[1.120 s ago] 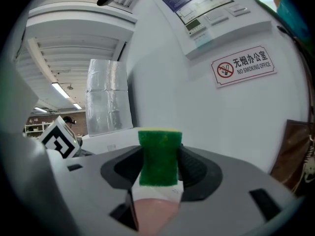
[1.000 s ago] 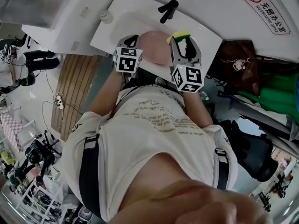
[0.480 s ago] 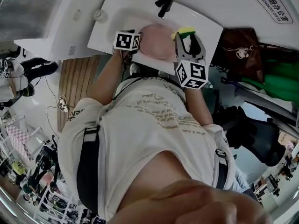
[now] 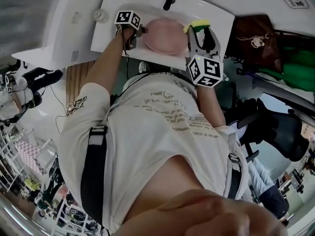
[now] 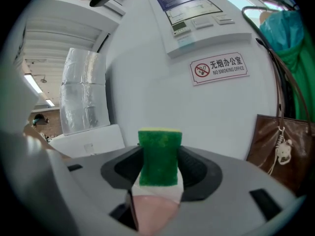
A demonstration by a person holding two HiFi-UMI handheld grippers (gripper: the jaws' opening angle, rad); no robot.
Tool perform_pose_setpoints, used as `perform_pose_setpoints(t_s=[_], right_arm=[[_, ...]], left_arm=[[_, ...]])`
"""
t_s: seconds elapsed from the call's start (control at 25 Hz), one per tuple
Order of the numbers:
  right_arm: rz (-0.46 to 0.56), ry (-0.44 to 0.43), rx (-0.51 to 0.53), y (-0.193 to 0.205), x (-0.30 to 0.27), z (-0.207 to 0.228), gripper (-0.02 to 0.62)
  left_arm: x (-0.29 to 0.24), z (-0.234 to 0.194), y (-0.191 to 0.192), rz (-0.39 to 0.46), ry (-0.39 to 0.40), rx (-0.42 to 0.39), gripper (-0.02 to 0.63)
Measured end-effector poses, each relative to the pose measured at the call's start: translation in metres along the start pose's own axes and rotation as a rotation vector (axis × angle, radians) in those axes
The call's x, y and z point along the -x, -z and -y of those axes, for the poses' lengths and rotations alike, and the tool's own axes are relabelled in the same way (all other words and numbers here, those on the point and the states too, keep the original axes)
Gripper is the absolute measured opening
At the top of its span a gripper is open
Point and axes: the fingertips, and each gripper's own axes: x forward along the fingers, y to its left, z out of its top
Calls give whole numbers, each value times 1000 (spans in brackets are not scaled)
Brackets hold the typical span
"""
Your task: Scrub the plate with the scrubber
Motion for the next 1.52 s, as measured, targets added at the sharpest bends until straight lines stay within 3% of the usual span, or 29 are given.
perform_pose_setpoints(t_s=[0.08, 0.32, 0.52, 0.68, 0.88, 1.52], right_arm=[[-1, 9, -1, 0, 1, 0, 227], [-9, 34, 4, 3, 7, 4, 227], [-6, 41, 5, 3, 8, 6, 227], [-3, 31, 9, 1, 7, 1, 227], [-11, 23, 15, 3, 7, -2, 227], [-23, -8, 16, 6, 4, -9, 227]], left_arm=[[-9, -7, 5, -49, 15, 49, 183], [-23, -16, 24, -179, 21, 82, 181], [-28, -3, 31, -201, 79, 147, 102], [-28, -6, 30, -181, 77, 231, 71], [-21, -3, 25, -111, 140, 334, 66], [17, 12, 21, 60, 268, 396, 64]])
